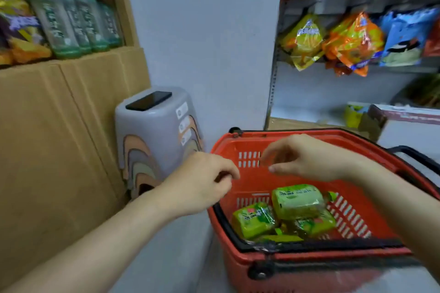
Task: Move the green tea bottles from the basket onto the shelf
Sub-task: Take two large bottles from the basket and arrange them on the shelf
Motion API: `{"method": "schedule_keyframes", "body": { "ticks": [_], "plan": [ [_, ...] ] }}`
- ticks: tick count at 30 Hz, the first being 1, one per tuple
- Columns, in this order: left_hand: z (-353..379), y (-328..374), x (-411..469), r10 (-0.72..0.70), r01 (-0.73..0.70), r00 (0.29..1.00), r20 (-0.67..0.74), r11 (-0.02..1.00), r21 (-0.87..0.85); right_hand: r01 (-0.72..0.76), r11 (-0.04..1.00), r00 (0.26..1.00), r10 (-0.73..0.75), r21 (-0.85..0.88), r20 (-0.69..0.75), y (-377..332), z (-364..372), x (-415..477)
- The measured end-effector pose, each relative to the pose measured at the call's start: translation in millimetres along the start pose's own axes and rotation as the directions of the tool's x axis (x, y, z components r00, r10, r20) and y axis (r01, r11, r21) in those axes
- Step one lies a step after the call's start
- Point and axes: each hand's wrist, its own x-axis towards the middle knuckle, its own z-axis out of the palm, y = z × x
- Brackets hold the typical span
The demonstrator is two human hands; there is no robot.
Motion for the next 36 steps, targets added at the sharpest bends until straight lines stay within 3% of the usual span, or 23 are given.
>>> {"method": "schedule_keyframes", "body": {
  "ticks": [5,10,12,15,17,20,23,28,33,36],
  "plan": [
    [66.9,8.5,46.3,-0.086,0.088,0.986,0.14,0.996,-0.007,-0.22,0.975,0.974,0.219,0.004,0.055,99.5,40.0,7.2],
    [124.5,15.7,108.2,-0.171,0.191,0.941,0.292,0.981,-0.043,-0.453,0.889,0.891,0.45,0.065,0.06,183.9,62.3,20.2],
    [157.7,15.6,138.5,-0.227,0.272,0.905,0.36,0.959,-0.08,-0.564,0.786,0.822,0.563,0.255,0.084,210.6,73.6,20.0],
    [217.9,10.9,172.2,-0.271,0.303,0.837,0.476,0.953,0.009,-0.659,0.52,0.698,0.692,0.544,0.183,237.9,86.8,17.0],
    [254.8,6.6,185.2,-0.285,0.272,0.798,0.53,0.957,0.104,-0.678,0.396,0.631,0.745,0.619,0.214,251.3,96.0,14.2],
    [297.6,-1.1,196.8,-0.337,0.293,0.741,0.581,0.94,0.173,-0.709,0.302,0.577,0.767,0.637,0.279,264.7,110.0,14.5],
    [322.0,-7.3,201.9,-0.368,0.339,0.734,0.571,0.927,0.162,-0.71,0.302,0.587,0.753,0.636,0.298,269.5,111.6,21.7],
    [334.8,-2.5,199.1,-0.383,0.266,0.761,0.524,0.92,0.287,-0.752,0.369,0.586,0.754,0.546,0.297,268.5,105.8,26.5],
    [321.8,10.8,195.3,-0.465,0.498,0.685,0.56,0.861,0.105,-0.8,0.408,0.555,0.781,0.441,0.286,266.0,98.2,23.6],
    [292.4,7.6,194.5,-0.481,0.568,0.689,0.542,0.823,0.008,-0.809,0.342,0.527,0.782,0.478,0.332,260.1,91.7,19.8]
  ]
}}
